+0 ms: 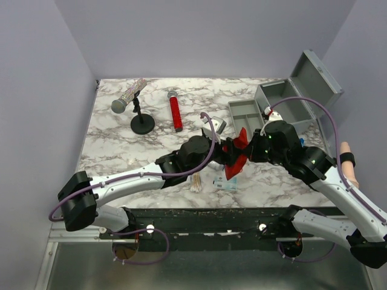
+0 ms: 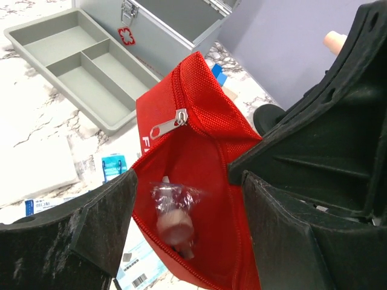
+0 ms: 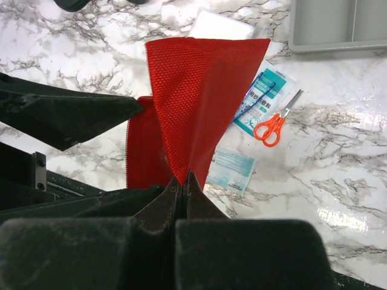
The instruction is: Organize the medicine kit
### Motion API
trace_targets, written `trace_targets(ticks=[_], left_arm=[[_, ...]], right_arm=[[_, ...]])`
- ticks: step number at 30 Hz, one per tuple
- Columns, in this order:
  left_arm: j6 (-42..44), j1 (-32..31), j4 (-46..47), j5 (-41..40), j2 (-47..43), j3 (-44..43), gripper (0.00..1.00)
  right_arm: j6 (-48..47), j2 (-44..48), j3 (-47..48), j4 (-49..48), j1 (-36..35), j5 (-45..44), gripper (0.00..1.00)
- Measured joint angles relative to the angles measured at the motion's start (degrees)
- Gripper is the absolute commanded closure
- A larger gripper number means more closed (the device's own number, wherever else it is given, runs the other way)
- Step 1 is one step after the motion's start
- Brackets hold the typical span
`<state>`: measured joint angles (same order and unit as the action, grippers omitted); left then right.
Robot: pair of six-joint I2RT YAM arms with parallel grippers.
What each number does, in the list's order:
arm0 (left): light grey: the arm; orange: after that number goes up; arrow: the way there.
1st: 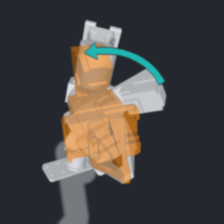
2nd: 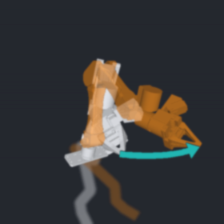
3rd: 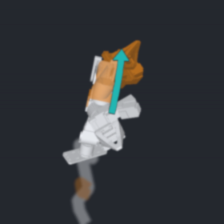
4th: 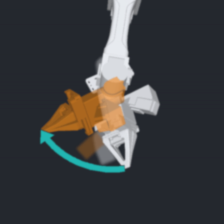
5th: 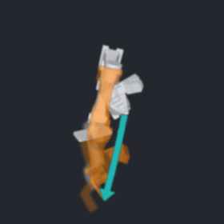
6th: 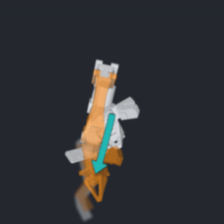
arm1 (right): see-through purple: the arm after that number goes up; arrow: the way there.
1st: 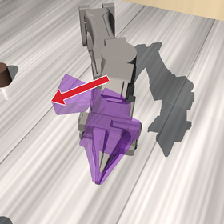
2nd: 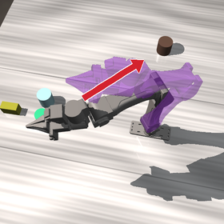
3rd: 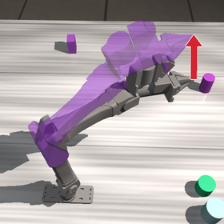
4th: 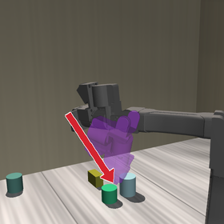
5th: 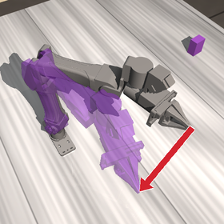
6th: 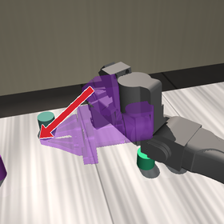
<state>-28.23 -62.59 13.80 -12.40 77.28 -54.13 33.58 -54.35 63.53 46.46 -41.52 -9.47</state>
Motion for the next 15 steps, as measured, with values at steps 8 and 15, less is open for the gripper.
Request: trace_targets(ticks=[8, 15], left_arm=[[-0.1, 0.0, -4.9, 0.0, -0.9, -2.0, 0.18], [-0.9, 0.2, -6.2, -2.2, -9.7, 2.2, 0.09]], right_arm=[[-0.2, 0.0, 0.0, 0.0, 0.0, -0.7, 0.99], [-1.3, 0.0, 0.0, 0.7, 0.0, -3.6, 0.99]])
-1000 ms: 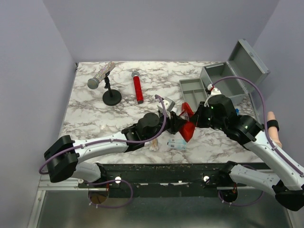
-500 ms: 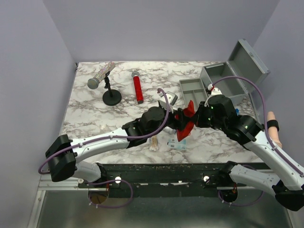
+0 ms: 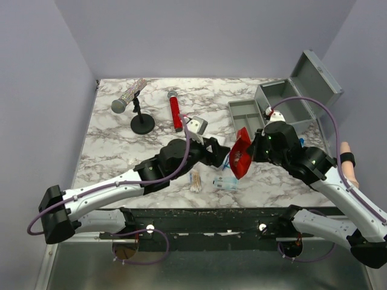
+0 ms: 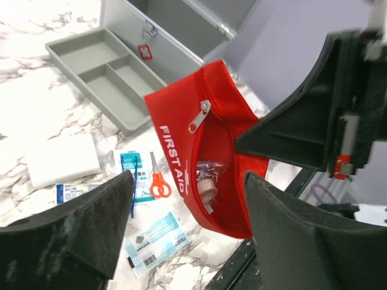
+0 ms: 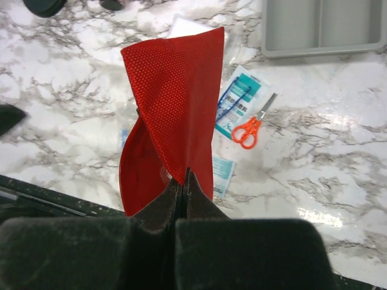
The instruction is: Organize the medicine kit
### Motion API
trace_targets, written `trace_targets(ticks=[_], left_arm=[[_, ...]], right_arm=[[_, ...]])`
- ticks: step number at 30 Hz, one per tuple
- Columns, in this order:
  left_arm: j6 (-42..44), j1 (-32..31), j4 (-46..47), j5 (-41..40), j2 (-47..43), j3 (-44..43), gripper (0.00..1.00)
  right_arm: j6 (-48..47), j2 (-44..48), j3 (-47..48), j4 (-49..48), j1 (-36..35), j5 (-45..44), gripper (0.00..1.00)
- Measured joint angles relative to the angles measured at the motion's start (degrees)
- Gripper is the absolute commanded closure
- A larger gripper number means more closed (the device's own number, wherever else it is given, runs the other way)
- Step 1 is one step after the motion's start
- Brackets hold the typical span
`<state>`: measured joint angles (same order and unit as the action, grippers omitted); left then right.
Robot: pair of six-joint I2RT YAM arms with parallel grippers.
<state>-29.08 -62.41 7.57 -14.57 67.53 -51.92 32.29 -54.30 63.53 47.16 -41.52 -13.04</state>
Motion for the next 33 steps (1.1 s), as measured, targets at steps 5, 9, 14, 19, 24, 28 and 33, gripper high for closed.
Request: trace_targets(ticks=[5, 9, 14, 19, 24, 28, 33], left_arm=[[-1.0, 1.6, -0.2, -3.0, -6.7, 2.1, 0.03], [-3.4, 5.3, -0.7, -2.8, -6.6, 3.1, 0.07], [-9.3, 12.9, -3.5, 1.0, 2.6, 3.3, 0.12], [-15.2, 14.9, -7.5, 2.4, 11.2, 3.6, 0.04], [-21.7, 13.9, -15.7, 0.6, 16.3, -2.6, 0.02], [-27.5, 13.5, -20.6, -0.8, 19.6, -7.5, 0.05], [-35.5, 12.6, -30.8, -1.8, 26.5, -15.3, 0.12]], right_arm=[[-1.3, 1.1, -1.6, 1.6, 0.0, -4.4, 0.99], [-1.7, 2.3, -4.2, 2.9, 0.0, -6.4, 0.99], [-1.7, 3.4, -6.5, 3.9, 0.0, -7.3, 0.99], [-1.2, 4.7, -8.5, 4.1, 0.0, -7.6, 0.99], [-0.8, 4.8, -9.5, 4.4, 0.0, -7.7, 0.99], [-0.8, 4.7, -9.9, 4.3, 0.0, -7.8, 0.99], [-0.8, 4.4, -10.3, 4.3, 0.0, -7.8, 0.99]])
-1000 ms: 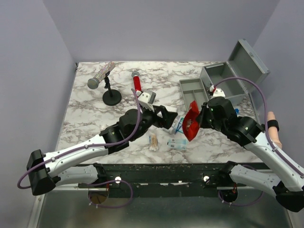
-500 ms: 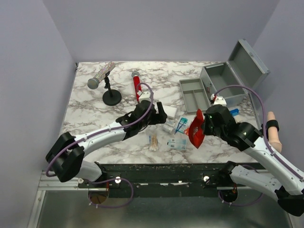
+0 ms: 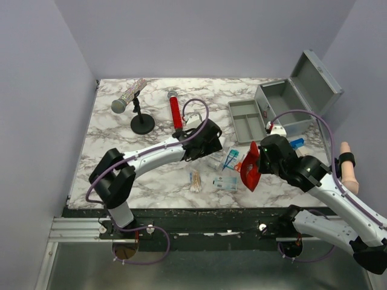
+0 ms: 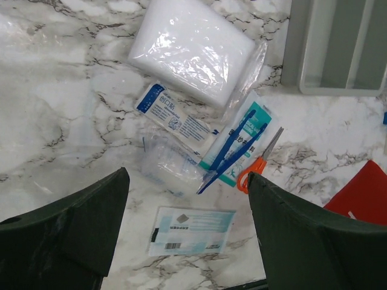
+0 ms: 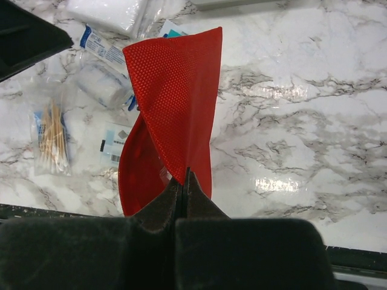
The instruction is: Organize the medicine kit
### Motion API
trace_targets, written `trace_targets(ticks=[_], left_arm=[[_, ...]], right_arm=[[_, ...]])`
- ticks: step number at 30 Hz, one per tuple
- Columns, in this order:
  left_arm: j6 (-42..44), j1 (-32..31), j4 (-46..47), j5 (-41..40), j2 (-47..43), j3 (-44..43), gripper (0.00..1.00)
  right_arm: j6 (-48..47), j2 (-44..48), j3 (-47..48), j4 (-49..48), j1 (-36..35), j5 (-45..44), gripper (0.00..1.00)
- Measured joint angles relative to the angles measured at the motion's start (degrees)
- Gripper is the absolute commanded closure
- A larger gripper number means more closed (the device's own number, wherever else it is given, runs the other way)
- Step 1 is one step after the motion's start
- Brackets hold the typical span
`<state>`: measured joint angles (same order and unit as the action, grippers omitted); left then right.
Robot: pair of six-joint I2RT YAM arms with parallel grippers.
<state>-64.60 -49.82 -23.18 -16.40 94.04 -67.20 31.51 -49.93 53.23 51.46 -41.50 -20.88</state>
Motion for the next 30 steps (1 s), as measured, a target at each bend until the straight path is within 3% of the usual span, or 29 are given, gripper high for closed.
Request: trace_targets(ticks=[5, 13, 19, 30], left_arm=[[-5.7, -0.5, -7.6, 0.1, 6.9, -8.0, 0.15], [-10.9, -0.9, -13.1, 1.6, 10.3, -8.3, 0.16], [-11.8, -1.0, -13.3, 3.5, 12.7, -8.3, 0.23], [-9.9, -1.1, -12.7, 5.2, 17.2, -10.2, 0.67]], right_arm=[[0.2, 0.3, -1.1, -0.5, 0.0, 0.0, 0.99], [0.4, 1.7, -3.0, -0.8, 0.0, -0.1, 0.99], [0.4, 2.1, -3.1, -1.1, 0.0, 0.0, 0.99], [0.4, 3.5, -3.7, -1.7, 0.0, 0.0, 0.99]])
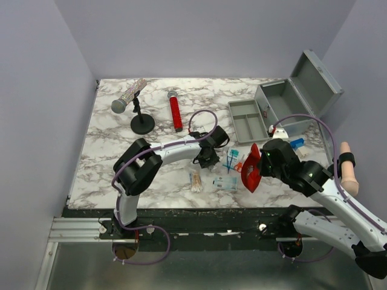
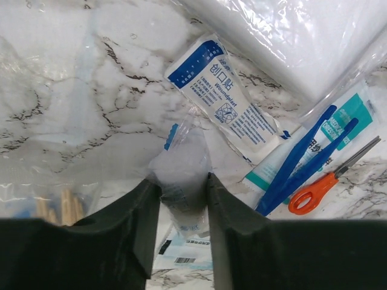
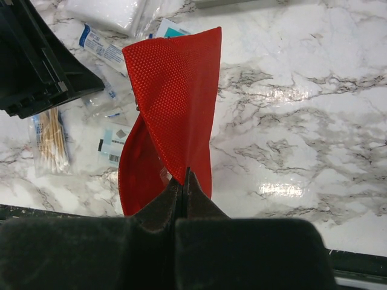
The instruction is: Organize the medicine kit
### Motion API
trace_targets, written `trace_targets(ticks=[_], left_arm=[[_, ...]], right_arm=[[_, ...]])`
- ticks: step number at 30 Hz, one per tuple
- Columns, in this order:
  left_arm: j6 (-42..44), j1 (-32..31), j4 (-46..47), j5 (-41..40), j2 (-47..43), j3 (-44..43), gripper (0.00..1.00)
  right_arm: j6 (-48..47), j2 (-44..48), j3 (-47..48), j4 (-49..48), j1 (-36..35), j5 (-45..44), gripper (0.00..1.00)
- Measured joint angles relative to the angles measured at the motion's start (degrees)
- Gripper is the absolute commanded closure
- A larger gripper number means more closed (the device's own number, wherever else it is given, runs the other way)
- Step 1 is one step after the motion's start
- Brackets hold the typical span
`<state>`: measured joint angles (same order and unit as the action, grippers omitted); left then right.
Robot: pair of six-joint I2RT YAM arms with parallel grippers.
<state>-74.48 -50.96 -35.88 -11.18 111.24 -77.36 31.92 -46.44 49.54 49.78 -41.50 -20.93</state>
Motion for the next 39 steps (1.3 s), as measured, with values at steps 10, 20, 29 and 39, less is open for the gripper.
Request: trace_targets(ticks=[10, 20, 29, 39], left_arm=[[3.6, -0.1, 1.0, -1.4, -4.4, 0.5, 0.82], [15.7, -0.2, 19.6, -0.6, -27.5, 11.9, 0.78], [26.4, -2.5, 46.2, 16.3, -32.7, 23.4, 0.77], [37.1, -7.1, 52.7, 20.5, -33.4, 23.2, 0.8]], right_arm=[[-0.3, -0.2, 0.0, 0.0, 0.0, 0.0, 0.99], [-1.8, -3.0, 2.7, -1.8, 0.0, 3.1, 0.99], [-1.5, -5.7, 6.1, -3.9, 0.0, 8.3, 0.99], [0.2, -7.7, 11.4, -3.7, 0.0, 12.3, 0.99]])
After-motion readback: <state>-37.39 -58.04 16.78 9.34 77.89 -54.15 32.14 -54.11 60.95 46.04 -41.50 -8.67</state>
